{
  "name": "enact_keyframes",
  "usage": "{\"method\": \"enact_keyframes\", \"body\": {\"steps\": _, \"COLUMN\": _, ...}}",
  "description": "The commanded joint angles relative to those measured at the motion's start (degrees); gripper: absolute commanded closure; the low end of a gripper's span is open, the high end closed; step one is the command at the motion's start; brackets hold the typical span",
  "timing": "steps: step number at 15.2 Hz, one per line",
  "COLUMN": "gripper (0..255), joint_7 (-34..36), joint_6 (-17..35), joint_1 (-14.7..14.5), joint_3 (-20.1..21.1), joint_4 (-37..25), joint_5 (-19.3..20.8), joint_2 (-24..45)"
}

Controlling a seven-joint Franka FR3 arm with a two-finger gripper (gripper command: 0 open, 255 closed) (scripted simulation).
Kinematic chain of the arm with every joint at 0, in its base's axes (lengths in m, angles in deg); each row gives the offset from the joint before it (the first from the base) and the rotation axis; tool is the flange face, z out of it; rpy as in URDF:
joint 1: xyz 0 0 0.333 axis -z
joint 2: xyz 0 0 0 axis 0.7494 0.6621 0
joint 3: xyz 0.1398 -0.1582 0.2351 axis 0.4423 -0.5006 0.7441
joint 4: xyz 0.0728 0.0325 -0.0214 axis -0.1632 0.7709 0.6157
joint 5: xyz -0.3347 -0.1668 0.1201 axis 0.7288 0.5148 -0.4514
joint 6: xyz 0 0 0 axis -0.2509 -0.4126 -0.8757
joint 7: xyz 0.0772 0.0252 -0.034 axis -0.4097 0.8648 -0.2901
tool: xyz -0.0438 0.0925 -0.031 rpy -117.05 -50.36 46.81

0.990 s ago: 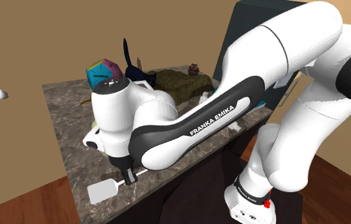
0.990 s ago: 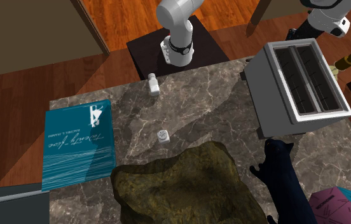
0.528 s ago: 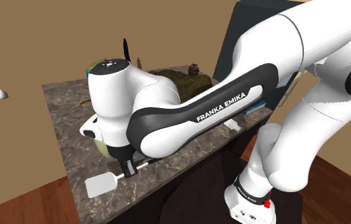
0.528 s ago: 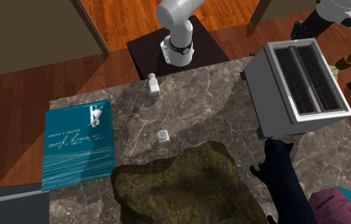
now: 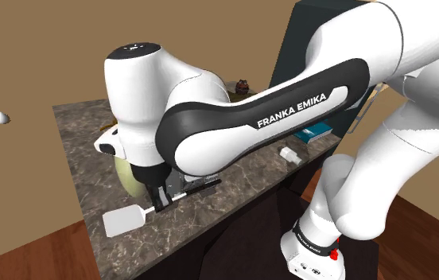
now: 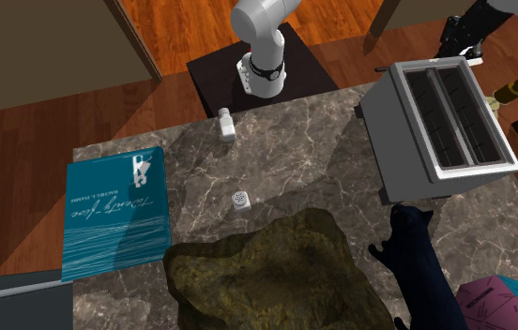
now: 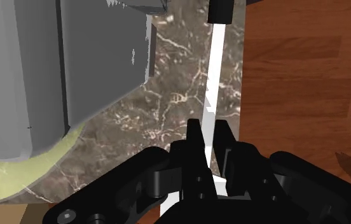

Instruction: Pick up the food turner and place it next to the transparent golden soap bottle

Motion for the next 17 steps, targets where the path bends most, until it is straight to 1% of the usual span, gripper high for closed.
{"method": "enact_keyframes", "body": {"steps": 1, "gripper": 255, "joint_7": -0.21, "joint_6": -1.51, "joint_1": 0.03, "joint_3": -0.14, "joint_4": -1.02, "joint_5": -0.16, "joint_2": -0.50}}
{"method": "enact_keyframes", "body": {"steps": 17, "gripper": 255, "joint_7": -0.91, "joint_6": -13.84, "joint_1": 0.25, "joint_3": -0.86, "joint_4": -11.49, "joint_5": -0.61, "joint_2": -2.48}}
